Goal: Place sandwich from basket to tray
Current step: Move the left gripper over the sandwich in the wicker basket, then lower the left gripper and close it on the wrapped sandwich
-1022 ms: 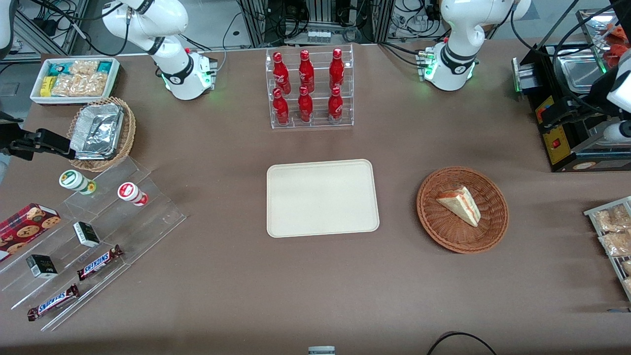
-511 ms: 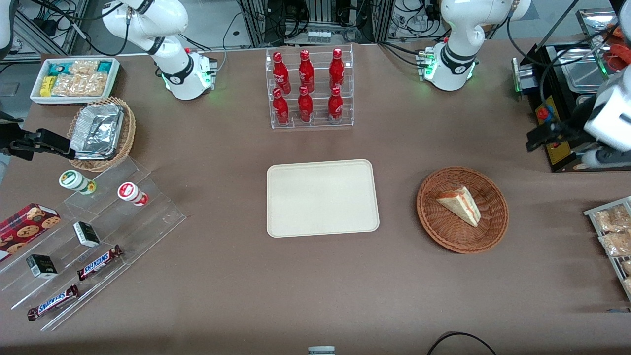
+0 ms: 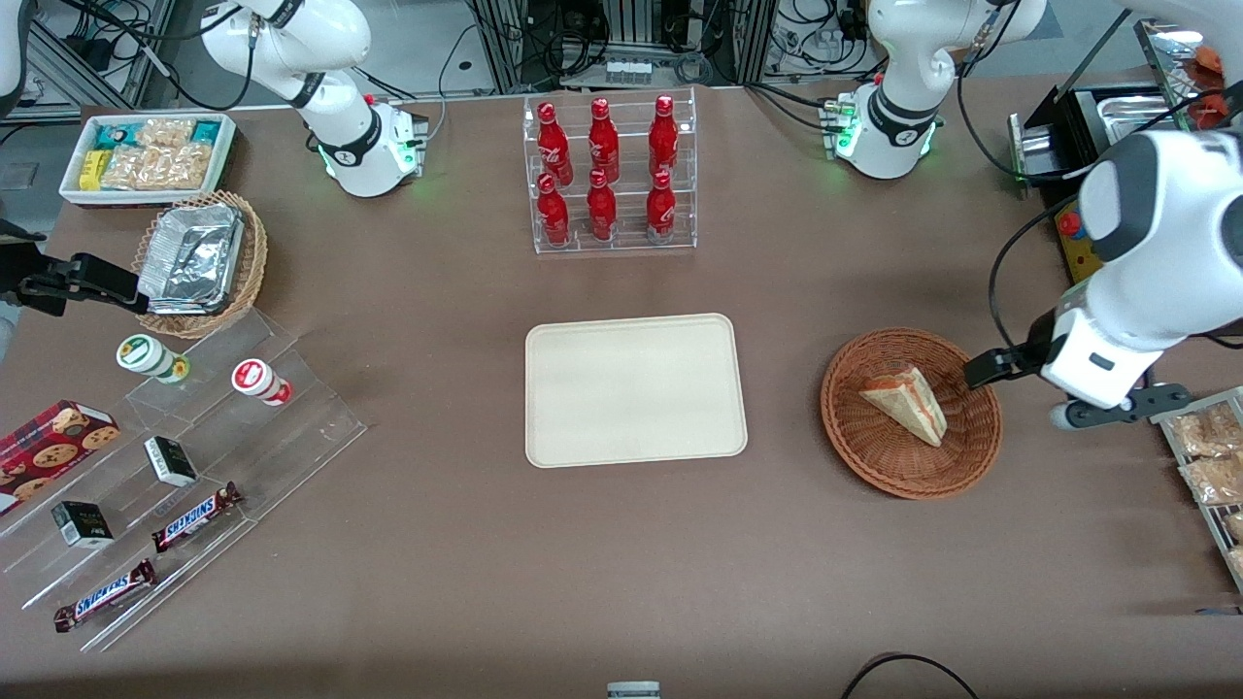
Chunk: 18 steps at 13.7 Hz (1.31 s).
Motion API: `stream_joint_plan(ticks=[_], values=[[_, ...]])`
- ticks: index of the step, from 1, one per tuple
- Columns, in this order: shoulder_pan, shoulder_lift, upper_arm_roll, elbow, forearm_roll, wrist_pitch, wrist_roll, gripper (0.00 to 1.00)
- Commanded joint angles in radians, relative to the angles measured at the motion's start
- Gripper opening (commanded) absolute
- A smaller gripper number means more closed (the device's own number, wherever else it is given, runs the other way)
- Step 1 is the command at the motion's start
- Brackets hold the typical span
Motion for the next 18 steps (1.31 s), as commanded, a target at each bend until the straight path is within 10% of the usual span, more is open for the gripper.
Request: stream_joint_plan(ticks=[1,8,18], values=[[-0.006,-0.041,0.004,-0.075,0.011,0.049,-0.073,1.00],[-0.008,-0.159,0.002,-0.424,0.011,0.426,-0.416,1.00],[-0.012,-0.068,-0.033,-0.535,0.008,0.652,-0.648,1.00]])
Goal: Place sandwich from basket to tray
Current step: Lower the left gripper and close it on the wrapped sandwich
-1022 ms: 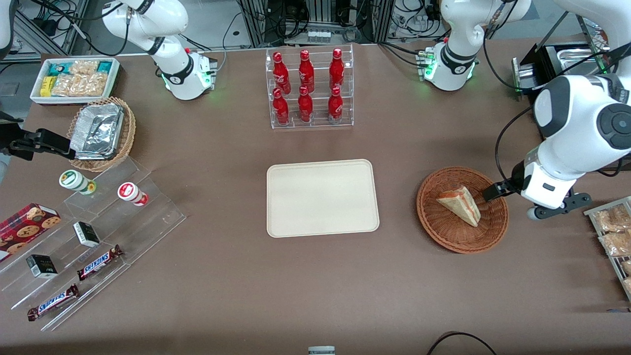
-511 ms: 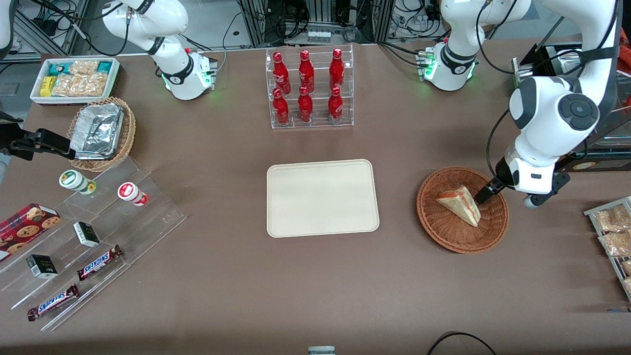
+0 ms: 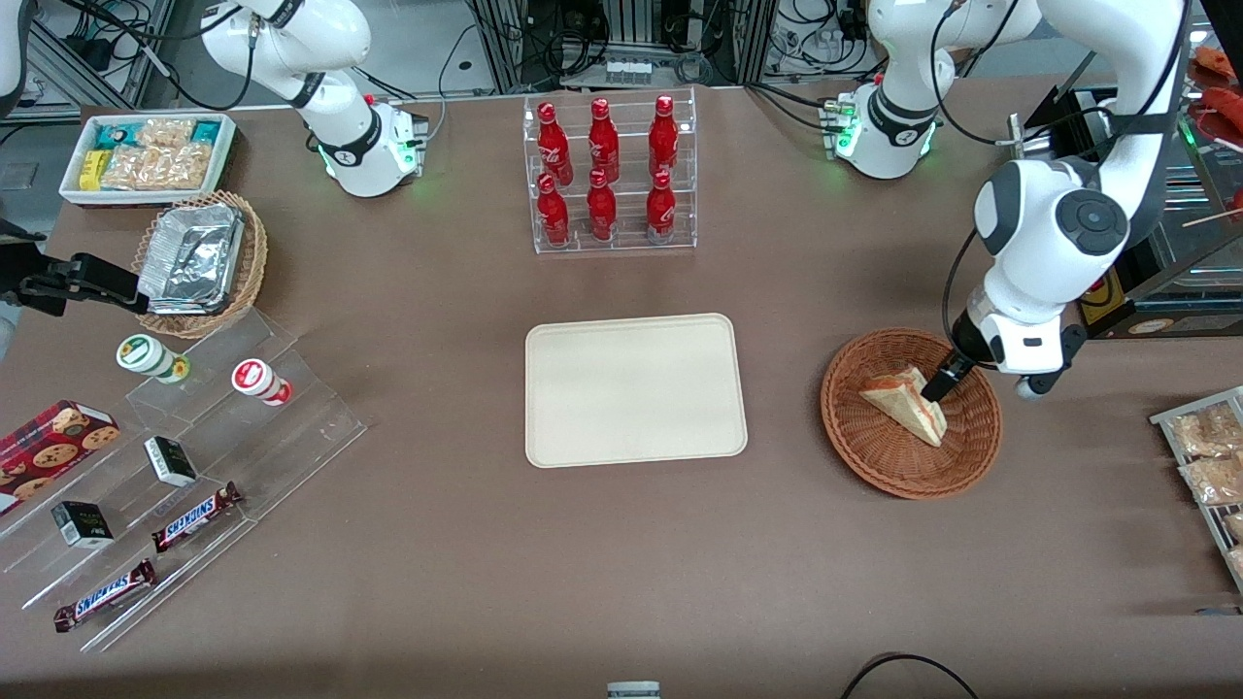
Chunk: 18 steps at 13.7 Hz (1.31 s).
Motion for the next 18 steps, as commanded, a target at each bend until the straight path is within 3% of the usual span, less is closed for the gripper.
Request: stream_joint_plan(ticks=[1,13,14,15,16,18], values=[[-0.008,0.029,-0.027,-0.031,0.006,0.088,-0.046,1.00],[0.000,0.135,-0.029,-0.060,0.006,0.184,-0.046,1.00],[0.001,0.140,-0.027,-0.059,0.006,0.184,-0.046,0.95],[0.001,0.141,-0.027,-0.057,0.006,0.184,-0.046,0.62],[0.003,0.147,-0.027,-0.057,0.006,0.184,-0.046,0.06],[0.003,0.158,-0.027,-0.053,0.006,0.182,-0.038,0.00]])
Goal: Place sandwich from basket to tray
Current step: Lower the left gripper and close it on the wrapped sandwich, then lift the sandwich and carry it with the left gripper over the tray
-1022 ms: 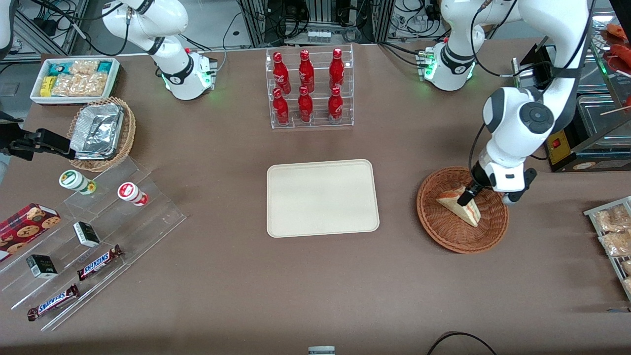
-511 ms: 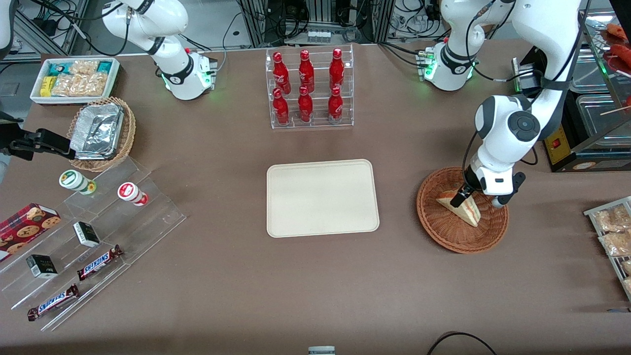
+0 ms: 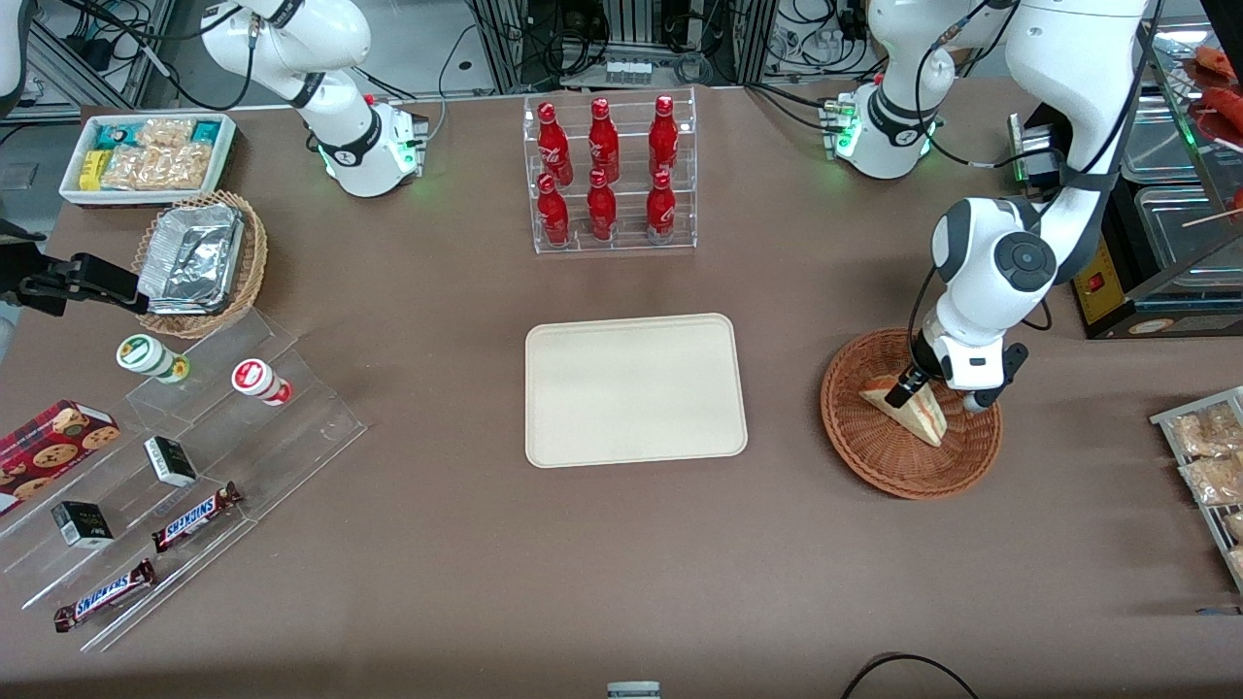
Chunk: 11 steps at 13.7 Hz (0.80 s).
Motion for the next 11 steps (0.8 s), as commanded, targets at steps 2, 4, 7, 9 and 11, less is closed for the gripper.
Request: stream_joint_plan(ticks=[2,4,7,9,11], values=[[0.001,0.005,0.000,0.006,0.006,0.019,-0.016,0.00],[-0.002,-0.018,0.002,0.011,0.009,-0.003,-0.011,0.00],[-0.008,-0.070,-0.004,0.116,0.009,-0.235,-0.008,0.00],[-0.008,-0.087,-0.044,0.259,0.011,-0.472,-0.004,0.00],[-0.008,-0.081,-0.096,0.392,0.009,-0.617,-0.014,0.00]])
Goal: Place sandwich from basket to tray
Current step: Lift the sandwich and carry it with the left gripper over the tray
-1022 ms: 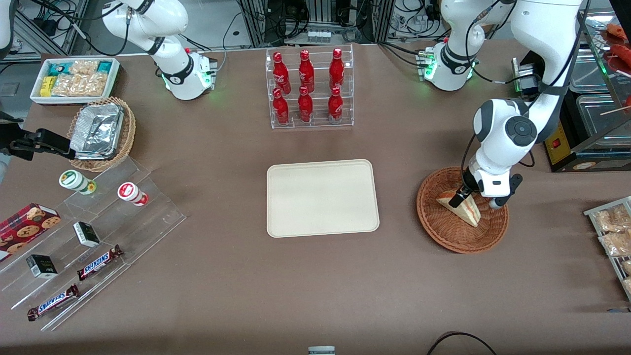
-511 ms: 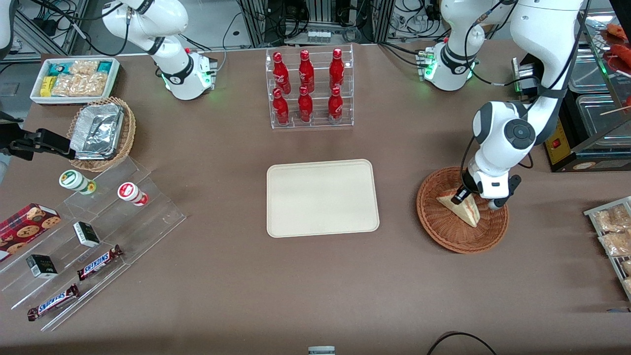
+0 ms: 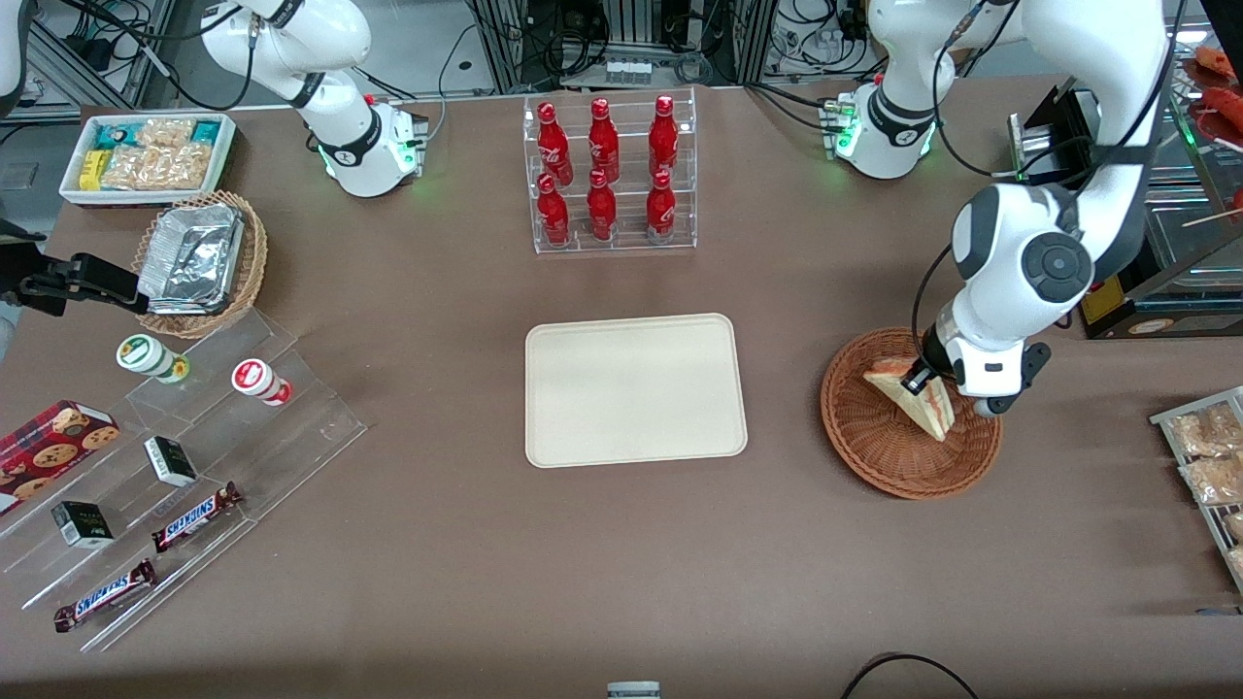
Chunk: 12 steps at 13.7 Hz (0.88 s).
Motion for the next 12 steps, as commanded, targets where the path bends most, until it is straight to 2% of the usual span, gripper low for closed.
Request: stream_joint_plan(ticks=[1,5,8,10,12], values=[[-0.005,0.008,-0.077,0.163,0.009,-0.152,-0.020,0.00],[-0.007,0.063,-0.252,0.260,0.039,-0.155,-0.002,0.00],[-0.007,0.169,-0.387,0.314,0.144,-0.143,-0.017,0.00],[-0.015,0.243,-0.440,0.372,0.167,-0.128,-0.016,0.00],[-0.096,0.319,-0.442,0.419,0.202,-0.112,-0.020,0.00]])
